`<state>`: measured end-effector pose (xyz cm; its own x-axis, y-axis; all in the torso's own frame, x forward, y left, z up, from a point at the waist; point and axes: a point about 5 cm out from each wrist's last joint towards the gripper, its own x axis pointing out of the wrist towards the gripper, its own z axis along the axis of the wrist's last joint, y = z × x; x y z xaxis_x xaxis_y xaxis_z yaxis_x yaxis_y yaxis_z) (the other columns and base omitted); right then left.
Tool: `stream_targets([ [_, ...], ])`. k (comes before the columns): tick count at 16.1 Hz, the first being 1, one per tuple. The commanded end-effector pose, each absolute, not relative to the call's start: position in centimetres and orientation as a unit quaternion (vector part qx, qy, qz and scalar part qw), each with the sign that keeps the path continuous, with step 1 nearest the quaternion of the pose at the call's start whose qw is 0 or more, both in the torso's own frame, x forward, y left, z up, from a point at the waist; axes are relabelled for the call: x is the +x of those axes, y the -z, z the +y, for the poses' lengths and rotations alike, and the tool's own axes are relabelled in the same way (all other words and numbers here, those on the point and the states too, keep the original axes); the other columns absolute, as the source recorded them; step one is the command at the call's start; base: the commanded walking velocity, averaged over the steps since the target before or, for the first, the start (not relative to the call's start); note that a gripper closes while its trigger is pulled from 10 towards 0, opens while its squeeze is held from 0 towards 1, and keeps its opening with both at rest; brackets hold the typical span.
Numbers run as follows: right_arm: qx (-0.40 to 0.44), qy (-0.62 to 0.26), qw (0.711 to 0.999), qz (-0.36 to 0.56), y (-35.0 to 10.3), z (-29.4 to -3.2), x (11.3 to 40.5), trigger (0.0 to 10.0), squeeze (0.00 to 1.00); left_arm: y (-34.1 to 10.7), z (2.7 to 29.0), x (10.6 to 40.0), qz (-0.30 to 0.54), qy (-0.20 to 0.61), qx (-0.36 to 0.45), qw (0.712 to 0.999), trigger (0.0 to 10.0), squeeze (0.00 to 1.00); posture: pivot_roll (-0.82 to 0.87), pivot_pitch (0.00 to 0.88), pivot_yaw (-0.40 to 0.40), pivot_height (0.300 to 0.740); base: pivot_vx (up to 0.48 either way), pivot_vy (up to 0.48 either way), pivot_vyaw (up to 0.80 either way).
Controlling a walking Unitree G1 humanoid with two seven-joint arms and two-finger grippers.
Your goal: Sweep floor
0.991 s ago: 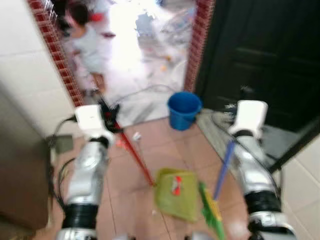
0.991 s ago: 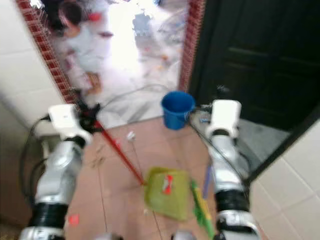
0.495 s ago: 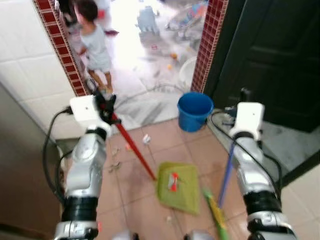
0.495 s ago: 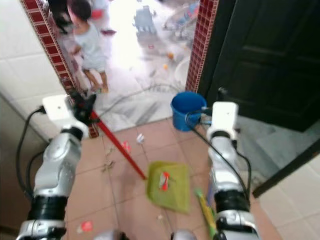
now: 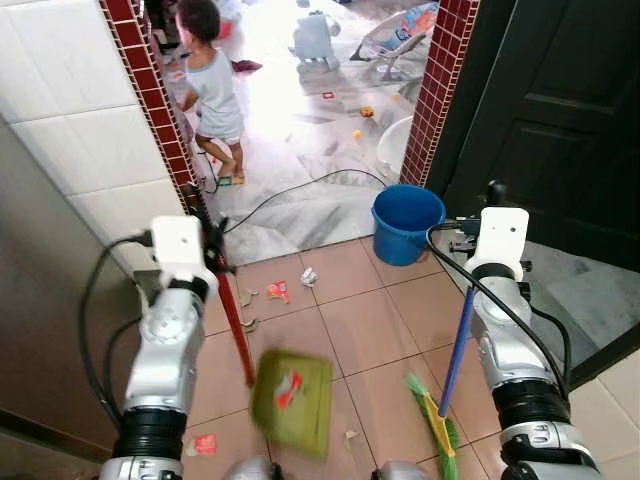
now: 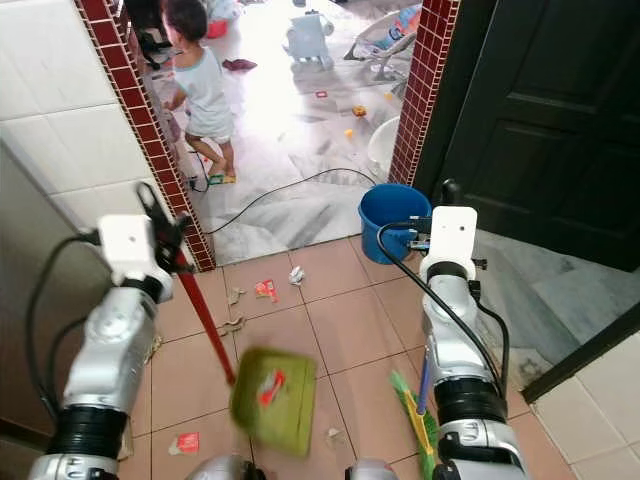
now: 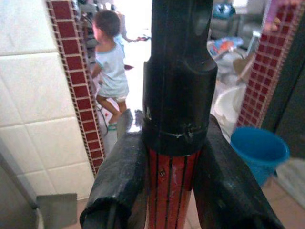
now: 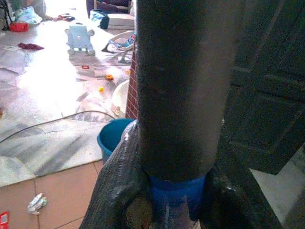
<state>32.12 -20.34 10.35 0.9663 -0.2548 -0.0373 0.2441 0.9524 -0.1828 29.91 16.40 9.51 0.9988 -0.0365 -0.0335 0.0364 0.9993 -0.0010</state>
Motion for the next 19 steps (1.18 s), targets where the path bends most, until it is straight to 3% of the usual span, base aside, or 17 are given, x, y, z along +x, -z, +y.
stream_targets([
  [1,-0.065,0.117,0.991,0.027,-10.8,-19.8,32.6,10.0,0.0,-9.9,16.3,30.2,-0.006,0.02,0.017,1.0,10.0,0.0,-0.1,0.019,0.045,0.74,0.0,0.0,0.0],
  [7,-0.016,0.135,0.989,0.053,-10.7,-20.1,33.0,10.0,0.0,-7.7,14.6,31.0,0.017,-0.001,0.06,0.998,10.0,0.0,-0.11,0.013,0.042,0.74,0.0,0.0,0.0],
  [10,0.057,0.147,0.985,0.074,-10.6,-19.9,33.3,10.0,0.0,-6.5,13.5,31.5,0.044,-0.019,0.047,0.998,10.0,0.0,-0.12,0.011,0.041,0.74,0.0,0.0,0.0],
  [12,0.152,0.157,0.973,0.08,-10.7,-19.7,33.7,10.0,0.0,-6.1,13.0,31.7,0.056,-0.028,0.032,0.998,10.0,0.0,-0.13,0.009,0.04,0.74,0.0,0.0,0.0],
  [19,0.245,0.141,0.958,0.05,-13.5,-19.1,35.4,10.0,0.0,-5.3,12.0,31.6,0.067,-0.026,0.023,0.997,10.0,0.0,-0.12,0.005,0.031,0.74,0.0,0.0,0.0],
])
